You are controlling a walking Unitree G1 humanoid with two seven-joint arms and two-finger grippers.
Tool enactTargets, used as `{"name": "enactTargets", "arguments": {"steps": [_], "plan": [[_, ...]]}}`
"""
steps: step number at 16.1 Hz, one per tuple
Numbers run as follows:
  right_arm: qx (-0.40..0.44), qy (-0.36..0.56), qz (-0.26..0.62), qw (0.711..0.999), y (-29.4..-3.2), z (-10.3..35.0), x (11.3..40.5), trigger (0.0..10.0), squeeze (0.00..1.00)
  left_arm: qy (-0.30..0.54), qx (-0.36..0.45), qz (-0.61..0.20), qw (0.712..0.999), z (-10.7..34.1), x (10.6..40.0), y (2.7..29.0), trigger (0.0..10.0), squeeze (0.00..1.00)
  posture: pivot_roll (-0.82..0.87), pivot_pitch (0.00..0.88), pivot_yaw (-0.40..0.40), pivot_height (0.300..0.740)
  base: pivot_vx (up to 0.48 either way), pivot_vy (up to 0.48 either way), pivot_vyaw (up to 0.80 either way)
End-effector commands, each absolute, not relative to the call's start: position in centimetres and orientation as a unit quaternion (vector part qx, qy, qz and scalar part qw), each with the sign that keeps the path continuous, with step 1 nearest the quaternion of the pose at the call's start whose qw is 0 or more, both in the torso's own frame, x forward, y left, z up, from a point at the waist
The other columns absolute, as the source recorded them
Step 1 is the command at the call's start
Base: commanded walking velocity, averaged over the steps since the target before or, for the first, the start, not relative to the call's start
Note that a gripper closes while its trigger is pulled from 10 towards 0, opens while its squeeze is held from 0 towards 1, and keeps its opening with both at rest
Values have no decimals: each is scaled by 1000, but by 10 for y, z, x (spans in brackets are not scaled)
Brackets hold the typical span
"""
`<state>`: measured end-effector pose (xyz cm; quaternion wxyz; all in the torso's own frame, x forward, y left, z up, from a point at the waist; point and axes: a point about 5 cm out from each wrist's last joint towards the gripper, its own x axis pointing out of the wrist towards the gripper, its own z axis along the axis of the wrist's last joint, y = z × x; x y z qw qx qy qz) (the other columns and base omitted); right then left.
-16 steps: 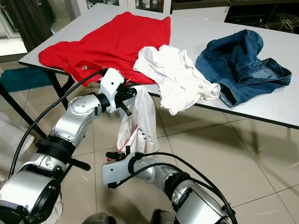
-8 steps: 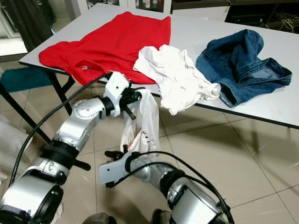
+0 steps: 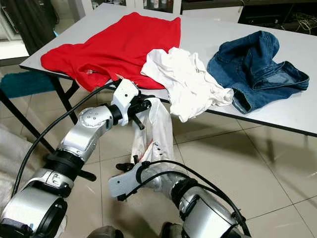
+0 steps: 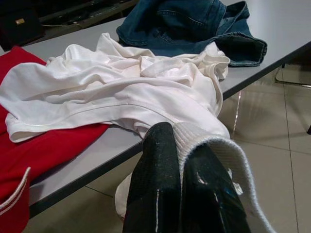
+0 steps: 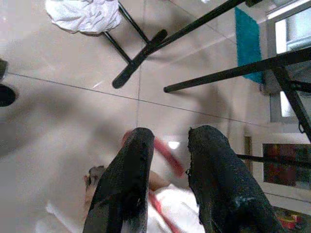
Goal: Hang hanger
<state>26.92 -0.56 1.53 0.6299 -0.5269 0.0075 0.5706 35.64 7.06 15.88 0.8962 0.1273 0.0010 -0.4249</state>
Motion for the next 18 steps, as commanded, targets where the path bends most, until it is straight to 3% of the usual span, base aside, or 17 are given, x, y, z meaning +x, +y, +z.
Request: {"name": "enactTargets", "arguments": {"steps": [1,4,9,15,18], "plan": [[-515,-2,582,629,-3,27,276,10000,24,-12,138,-430,892,164,355,69,10000,0,81,59,11,740,0,0,0],[-520,4,606,602,-7,29,276,10000,82,-10,140,-432,891,163,355,69,10000,0,77,58,11,740,0,0,0],[-537,3,607,586,-6,24,273,10000,75,-12,142,-441,886,163,352,62,10000,0,83,58,10,740,0,0,0],[-551,-18,576,603,3,31,280,10000,71,-9,146,-449,882,159,349,58,10000,0,89,57,9,740,0,0,0],[-566,-2,585,581,-1,25,277,10000,75,-9,146,-454,879,159,348,54,10000,0,87,57,11,740,0,0,0]]}}
